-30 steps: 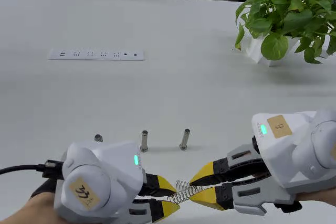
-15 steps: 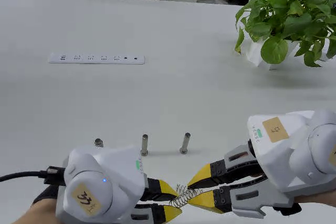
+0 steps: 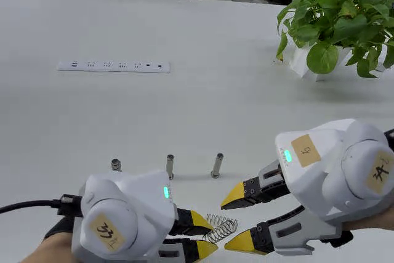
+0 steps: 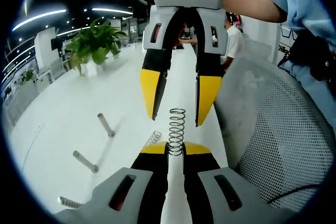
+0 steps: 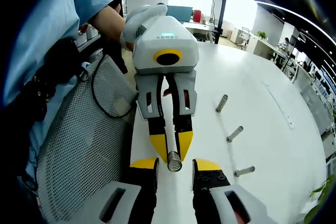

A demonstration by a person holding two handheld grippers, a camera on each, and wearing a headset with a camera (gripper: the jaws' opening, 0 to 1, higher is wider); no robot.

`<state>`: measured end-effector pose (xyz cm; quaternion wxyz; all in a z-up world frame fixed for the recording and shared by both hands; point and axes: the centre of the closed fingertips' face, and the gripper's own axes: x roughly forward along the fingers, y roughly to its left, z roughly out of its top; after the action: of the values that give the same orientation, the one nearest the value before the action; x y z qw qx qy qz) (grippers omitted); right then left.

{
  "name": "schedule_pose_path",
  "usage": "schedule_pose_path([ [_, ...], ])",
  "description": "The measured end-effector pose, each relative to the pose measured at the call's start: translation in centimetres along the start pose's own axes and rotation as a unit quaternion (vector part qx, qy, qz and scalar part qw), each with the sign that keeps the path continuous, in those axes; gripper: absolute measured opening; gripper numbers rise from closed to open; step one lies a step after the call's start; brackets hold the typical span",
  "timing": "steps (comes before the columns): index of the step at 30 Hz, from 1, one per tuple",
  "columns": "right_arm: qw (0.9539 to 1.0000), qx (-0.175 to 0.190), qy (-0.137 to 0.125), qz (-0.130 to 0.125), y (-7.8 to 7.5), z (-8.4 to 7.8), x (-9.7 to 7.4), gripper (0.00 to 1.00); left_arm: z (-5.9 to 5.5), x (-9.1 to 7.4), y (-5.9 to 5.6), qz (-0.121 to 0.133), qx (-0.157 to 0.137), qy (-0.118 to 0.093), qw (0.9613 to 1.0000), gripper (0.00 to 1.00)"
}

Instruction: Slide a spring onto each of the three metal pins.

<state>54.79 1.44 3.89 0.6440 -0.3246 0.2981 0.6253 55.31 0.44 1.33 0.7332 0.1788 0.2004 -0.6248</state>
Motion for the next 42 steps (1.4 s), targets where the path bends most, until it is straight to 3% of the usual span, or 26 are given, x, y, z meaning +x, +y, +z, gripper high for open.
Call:
schedule_pose_path([
  [13, 0.9989, -0.013, 0.030, 0.034, 0.2, -0.5, 1.2, 0.12, 0.4, 0.0, 0.3, 0.005, -0.003, -0.007, 1.0000, 0.06],
  [42, 0.9972, -0.020, 0.050, 0.053, 0.4, -0.6, 1.3, 0.08, 0.6, 0.3, -0.1, 0.000, 0.005, -0.019, 0.9998, 0.07],
])
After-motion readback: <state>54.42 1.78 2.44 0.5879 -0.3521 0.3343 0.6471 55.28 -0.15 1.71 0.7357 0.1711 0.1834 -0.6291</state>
